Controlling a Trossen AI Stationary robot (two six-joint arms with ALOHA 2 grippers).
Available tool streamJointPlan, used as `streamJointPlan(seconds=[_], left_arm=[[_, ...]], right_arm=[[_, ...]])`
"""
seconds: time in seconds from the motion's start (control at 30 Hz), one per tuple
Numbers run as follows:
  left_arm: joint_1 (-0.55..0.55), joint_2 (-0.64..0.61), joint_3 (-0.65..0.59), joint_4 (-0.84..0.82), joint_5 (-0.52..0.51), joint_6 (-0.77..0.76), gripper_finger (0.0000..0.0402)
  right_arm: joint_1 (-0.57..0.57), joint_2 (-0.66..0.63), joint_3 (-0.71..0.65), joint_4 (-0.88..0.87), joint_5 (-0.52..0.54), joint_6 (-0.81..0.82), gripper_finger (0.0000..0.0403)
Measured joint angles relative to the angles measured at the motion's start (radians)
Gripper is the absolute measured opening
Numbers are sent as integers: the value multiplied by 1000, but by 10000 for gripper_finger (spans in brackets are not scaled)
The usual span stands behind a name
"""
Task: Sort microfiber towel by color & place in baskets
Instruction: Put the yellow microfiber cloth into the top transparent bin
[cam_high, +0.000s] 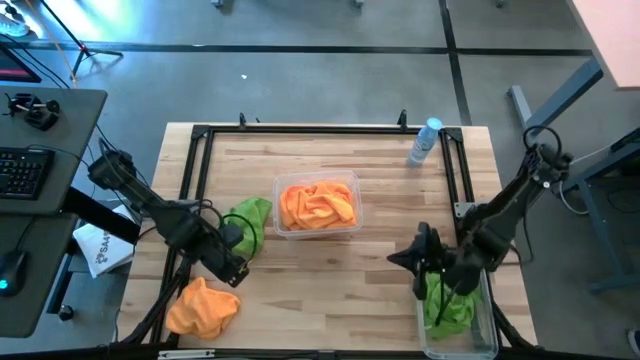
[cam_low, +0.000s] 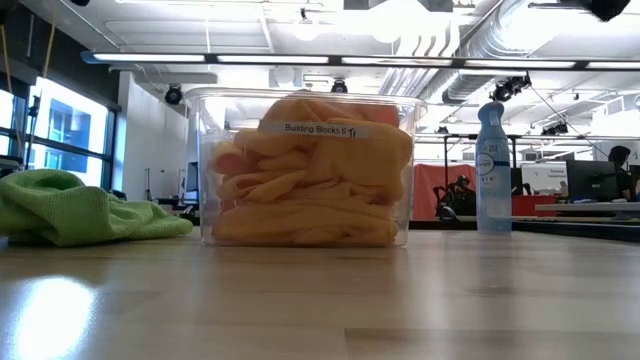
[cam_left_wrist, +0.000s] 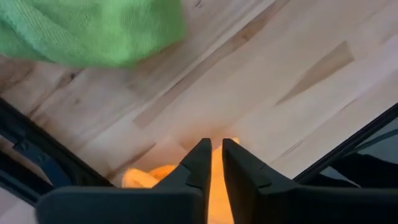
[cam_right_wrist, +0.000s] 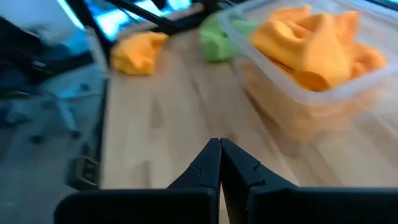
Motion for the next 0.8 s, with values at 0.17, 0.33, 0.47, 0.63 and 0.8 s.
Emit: streamJointPlan(seconds=[0.17, 0.33, 0.47, 0.63, 0.8], left_arm=[[-12, 25, 0, 0, 18, 16, 68], [-46, 71, 0, 5, 26, 191, 84], [-76, 126, 0, 53, 28, 415, 80], [-103, 189, 0, 76, 130, 440, 75], [-146, 226, -1, 93, 268, 306, 74]], right_arm=[[-42, -81, -137, 191, -84, -52, 0], [-72, -103, -190, 239, -185, -50, 0], [-75, -102, -190, 242, -201, -53, 0], [-75, -102, -190, 242, -204, -53, 0], [-75, -102, -190, 242, -204, -51, 0]])
